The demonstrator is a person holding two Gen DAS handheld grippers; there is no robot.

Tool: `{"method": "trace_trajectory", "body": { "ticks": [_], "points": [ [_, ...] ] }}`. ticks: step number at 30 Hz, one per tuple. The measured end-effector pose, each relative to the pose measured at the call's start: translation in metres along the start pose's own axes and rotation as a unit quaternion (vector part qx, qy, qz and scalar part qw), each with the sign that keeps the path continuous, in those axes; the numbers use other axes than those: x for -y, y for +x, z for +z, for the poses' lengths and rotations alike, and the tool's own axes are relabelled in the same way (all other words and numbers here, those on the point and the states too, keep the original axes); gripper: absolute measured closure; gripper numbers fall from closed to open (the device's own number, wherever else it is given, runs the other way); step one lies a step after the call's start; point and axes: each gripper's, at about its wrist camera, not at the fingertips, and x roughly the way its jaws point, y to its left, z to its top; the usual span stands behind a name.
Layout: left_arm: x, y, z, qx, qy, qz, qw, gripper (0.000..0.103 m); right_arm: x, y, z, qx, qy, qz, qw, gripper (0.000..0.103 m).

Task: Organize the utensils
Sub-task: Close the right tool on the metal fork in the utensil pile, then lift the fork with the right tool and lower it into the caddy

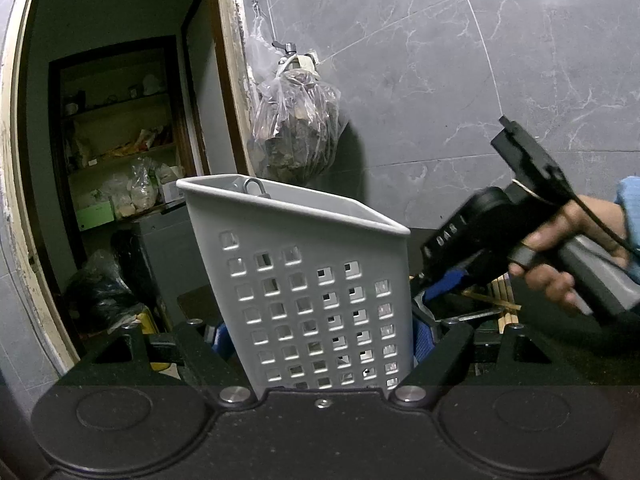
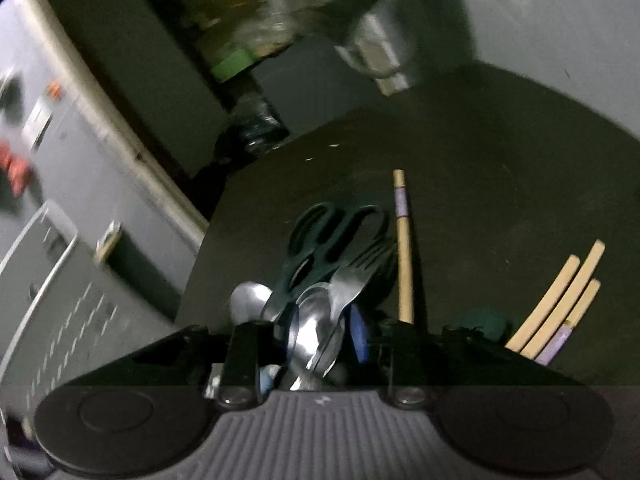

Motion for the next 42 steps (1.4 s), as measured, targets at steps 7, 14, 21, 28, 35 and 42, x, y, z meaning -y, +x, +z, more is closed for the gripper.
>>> {"method": "trace_trajectory", "body": {
  "ticks": [7,14,21,28,35,42],
  "points": [
    [0.0,0.0,0.0,0.0,0.0,0.0,1.0,0.022,0.03,0.013,0.018,-0.005,0.101,0.03,0.994,0.08],
    [0.0,0.0,0.0,0.0,0.0,0.0,1.0,0.022,0.041,0.022,0.02,-0.011,0.115,0.042,0.992,0.091],
    [-0.001,-0.001,0.0,-0.001,0.001,0.0,1.0,0.022,0.034,0.019,0.016,-0.008,0.118,0.039,0.992,0.098],
    [0.0,0.0,0.0,0.0,0.001,0.0,1.0,0.022,0.031,0.001,0.007,0.024,0.133,0.068,0.988,0.1],
    [-0.001,-0.001,0.0,-0.001,0.002,0.0,1.0,0.022,0.001,-0.033,0.001,0.099,0.037,0.035,0.994,0.1],
    [-0.001,-0.001,0.0,-0.001,0.002,0.001,1.0,0.022,-0.028,-0.071,-0.004,0.176,-0.03,0.015,0.984,0.1]
  ]
}}
